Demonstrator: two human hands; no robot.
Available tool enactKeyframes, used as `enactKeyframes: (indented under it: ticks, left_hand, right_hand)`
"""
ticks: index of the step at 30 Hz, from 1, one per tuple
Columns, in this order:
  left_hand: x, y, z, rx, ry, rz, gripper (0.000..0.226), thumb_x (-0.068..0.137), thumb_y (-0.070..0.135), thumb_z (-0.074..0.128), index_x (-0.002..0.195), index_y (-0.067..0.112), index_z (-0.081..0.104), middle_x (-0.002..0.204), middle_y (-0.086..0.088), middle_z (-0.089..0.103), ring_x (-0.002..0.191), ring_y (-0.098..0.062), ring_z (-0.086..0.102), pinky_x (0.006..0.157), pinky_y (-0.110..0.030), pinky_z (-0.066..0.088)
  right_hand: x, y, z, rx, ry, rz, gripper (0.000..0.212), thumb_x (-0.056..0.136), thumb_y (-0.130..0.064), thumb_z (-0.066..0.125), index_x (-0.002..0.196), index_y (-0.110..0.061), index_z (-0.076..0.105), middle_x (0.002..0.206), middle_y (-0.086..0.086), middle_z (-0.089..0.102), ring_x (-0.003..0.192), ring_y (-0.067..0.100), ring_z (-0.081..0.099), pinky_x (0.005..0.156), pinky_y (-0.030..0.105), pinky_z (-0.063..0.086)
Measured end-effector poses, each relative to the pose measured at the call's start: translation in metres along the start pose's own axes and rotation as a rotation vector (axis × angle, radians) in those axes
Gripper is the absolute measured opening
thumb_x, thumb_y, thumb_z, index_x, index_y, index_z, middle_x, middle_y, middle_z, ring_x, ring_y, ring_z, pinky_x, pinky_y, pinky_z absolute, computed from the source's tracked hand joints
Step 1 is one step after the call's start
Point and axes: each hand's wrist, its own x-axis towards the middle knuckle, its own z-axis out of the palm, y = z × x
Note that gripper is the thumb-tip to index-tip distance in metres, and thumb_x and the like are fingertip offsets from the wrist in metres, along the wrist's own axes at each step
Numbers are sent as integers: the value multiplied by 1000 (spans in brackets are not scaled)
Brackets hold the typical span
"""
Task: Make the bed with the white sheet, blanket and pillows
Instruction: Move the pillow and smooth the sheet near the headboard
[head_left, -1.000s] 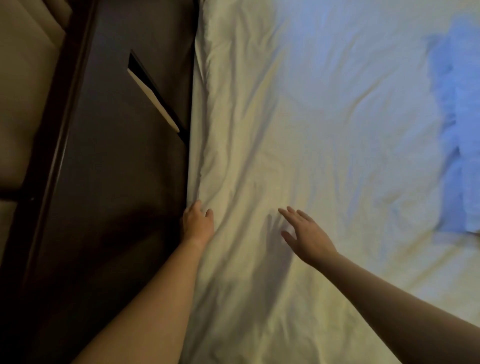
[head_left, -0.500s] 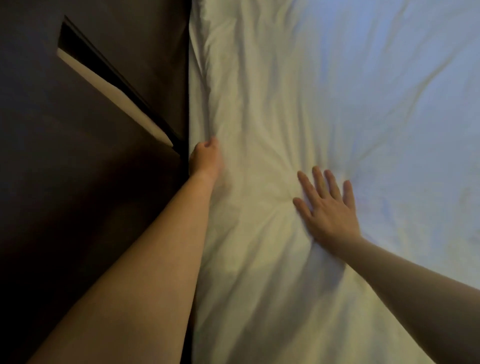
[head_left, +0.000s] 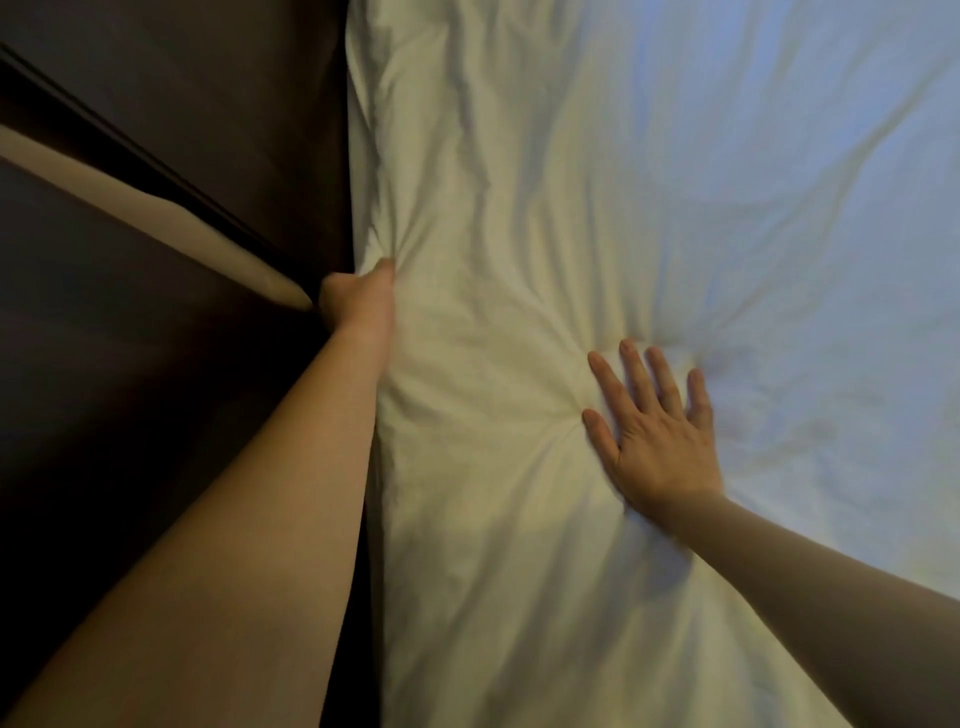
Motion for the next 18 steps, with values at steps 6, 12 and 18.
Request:
enactKeyframes:
  ticks: [6,12,18]
  left_hand:
    - [-16,-14,1,824,344,569,38,87,5,62,122,16,52,132,-13,52,120,-39,51,102,-51,47]
    - [-40,-79,18,1005,-149,775,60,106,54,29,161,32,21,170,-4,14,154,-28,15,124,-46,18]
    - [-26,-76,24,1261,-184,483,64,107,52,21,162,37,-9,170,5,-15,158,-26,-5,127,-47,5]
  right_hand:
    - [0,1,1,21,-5,6,64,102,-62,22,158,-47,-6,170,-9,0,156,14,-5,124,53,1]
    - [1,3,3,30,-13,0,63,102,-63,19,158,-47,-5,170,-9,-2,156,14,-6,123,53,-1]
    - [3,6,-2,62,-61,-31,61,102,-64,16,157,-49,-5,170,-10,-4,156,14,-8,123,53,-5]
